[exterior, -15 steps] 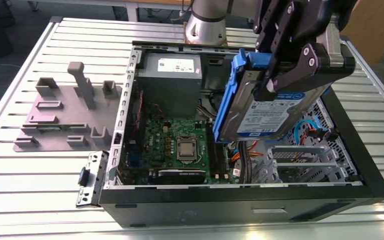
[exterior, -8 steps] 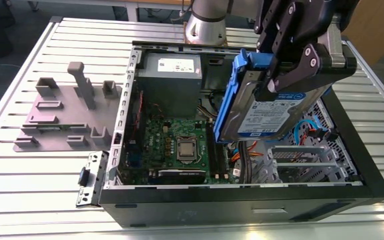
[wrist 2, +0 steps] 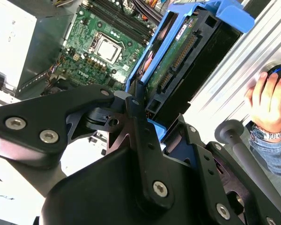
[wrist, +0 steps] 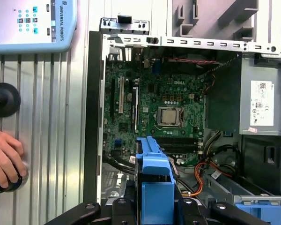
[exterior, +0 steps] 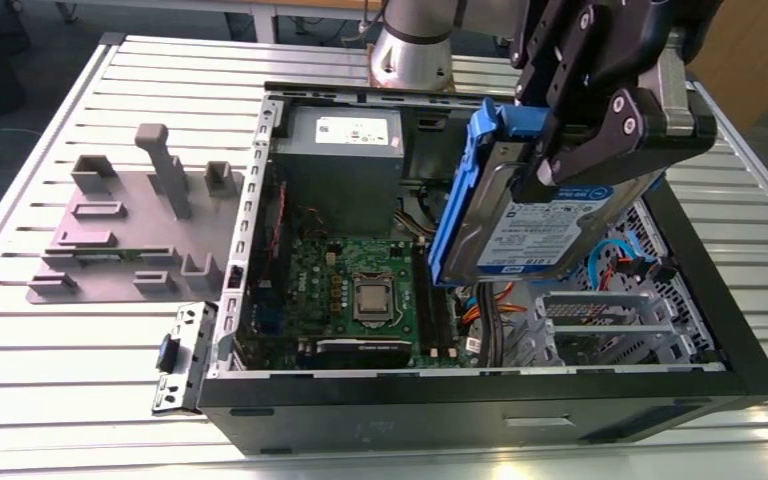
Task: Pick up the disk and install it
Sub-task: 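Pick up the disk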
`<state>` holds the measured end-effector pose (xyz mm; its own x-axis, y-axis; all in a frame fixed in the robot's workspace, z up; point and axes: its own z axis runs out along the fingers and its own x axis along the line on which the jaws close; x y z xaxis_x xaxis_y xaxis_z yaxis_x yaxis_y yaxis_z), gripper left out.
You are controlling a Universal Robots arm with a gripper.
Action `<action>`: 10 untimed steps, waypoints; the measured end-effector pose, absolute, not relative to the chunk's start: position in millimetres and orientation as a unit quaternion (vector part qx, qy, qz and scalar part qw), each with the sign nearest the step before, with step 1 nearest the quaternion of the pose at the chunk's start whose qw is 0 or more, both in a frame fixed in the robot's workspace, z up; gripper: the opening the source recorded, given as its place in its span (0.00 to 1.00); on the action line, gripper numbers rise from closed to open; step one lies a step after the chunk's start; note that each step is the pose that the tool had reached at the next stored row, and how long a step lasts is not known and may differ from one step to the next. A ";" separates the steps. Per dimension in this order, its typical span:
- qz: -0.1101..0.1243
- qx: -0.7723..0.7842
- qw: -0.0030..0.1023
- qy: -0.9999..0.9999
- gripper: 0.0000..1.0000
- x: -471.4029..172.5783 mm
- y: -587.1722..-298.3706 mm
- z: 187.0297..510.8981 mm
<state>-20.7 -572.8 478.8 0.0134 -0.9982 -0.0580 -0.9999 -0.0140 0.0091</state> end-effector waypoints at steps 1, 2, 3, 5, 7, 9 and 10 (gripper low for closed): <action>0.024 -0.712 0.017 0.702 0.36 -20.3 -572.8 478.7; 0.024 -0.712 0.017 0.702 0.36 -19.4 -572.8 478.7; 0.024 -0.712 0.017 0.702 0.36 -18.4 -572.8 478.6; 0.024 -0.712 0.017 0.702 0.36 -16.4 -572.8 478.5; 0.024 -0.712 0.017 0.702 0.36 -14.2 -572.8 478.5; 0.024 -0.712 0.017 0.702 0.36 -12.1 -572.8 478.4; 0.024 -0.712 0.017 0.702 0.36 -11.5 -572.8 478.4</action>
<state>-11.5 -572.8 478.4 0.0133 -0.9982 -0.0580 -0.9999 -0.0139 0.0098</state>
